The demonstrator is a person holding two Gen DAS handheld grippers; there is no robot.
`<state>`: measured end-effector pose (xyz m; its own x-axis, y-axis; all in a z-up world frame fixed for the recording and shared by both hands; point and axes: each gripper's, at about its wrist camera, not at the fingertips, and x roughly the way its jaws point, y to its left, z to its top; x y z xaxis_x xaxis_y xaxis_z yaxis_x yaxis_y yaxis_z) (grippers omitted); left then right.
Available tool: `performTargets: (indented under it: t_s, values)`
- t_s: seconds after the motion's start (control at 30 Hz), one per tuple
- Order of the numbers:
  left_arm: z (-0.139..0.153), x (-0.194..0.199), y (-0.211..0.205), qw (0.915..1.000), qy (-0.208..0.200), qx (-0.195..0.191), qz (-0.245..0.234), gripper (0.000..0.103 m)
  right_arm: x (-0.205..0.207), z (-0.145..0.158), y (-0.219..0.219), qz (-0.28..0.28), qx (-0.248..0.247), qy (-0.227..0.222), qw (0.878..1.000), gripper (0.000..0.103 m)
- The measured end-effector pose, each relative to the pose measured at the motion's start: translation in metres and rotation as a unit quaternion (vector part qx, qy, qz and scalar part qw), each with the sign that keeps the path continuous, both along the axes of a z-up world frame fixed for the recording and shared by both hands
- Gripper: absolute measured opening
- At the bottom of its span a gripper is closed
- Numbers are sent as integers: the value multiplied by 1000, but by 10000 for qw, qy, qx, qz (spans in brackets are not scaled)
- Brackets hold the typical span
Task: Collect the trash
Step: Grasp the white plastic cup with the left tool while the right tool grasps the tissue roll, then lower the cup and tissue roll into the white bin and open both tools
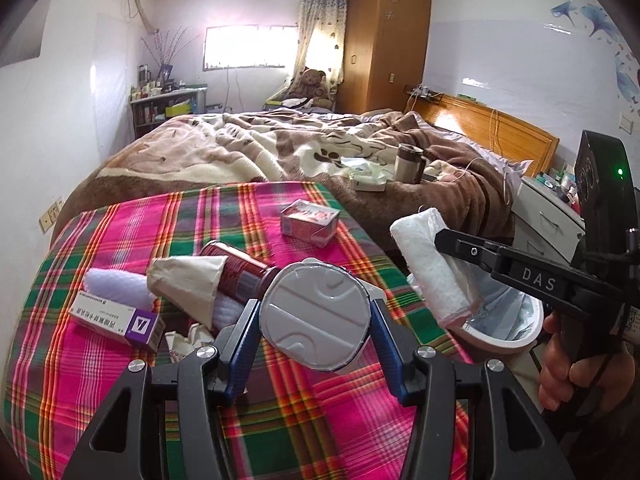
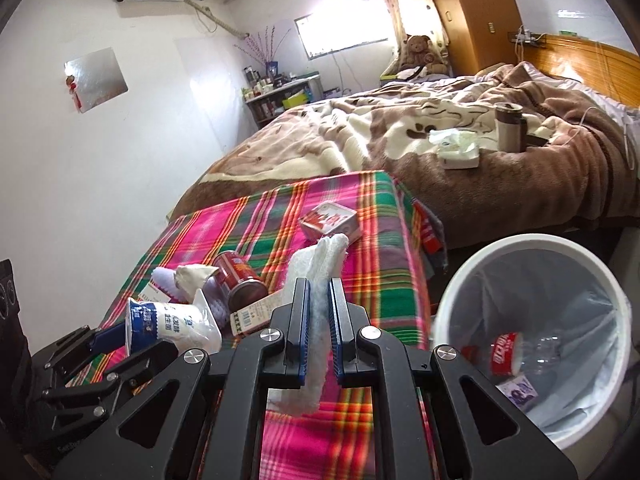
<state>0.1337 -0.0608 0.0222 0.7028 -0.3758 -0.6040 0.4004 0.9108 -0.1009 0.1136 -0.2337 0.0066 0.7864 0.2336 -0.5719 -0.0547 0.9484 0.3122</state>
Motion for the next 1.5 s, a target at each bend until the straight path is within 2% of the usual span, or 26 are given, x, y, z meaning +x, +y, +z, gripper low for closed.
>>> performTargets:
  t_s: [0.4,0.63,0.9,1.13,1.33,1.5]
  values:
    - [14,-6,-52,9987,-178,-45,-475,54,-25,4,-53,-647,41,-127,9978,10]
    - [15,-4,-99,9961,-183,-28,-867,54,-32,0,-87,-1105,-69,-86,9938,10]
    - [8,5,-150,9923,-46,-55,-1236,54,-33,-15,-121,-1464,-312,206,9885,10]
    - [-5,11,-187,9895,35,122,-1438,54,-31,-33,-142,-1641,-376,493,9845,10]
    - [-16,16,-200,9878,118,253,-1533,54,-29,-39,-149,-1667,-477,621,9829,10]
    - [-19,18,-203,9876,126,205,-1552,56,-30,-41,-153,-1703,-532,684,9816,12]
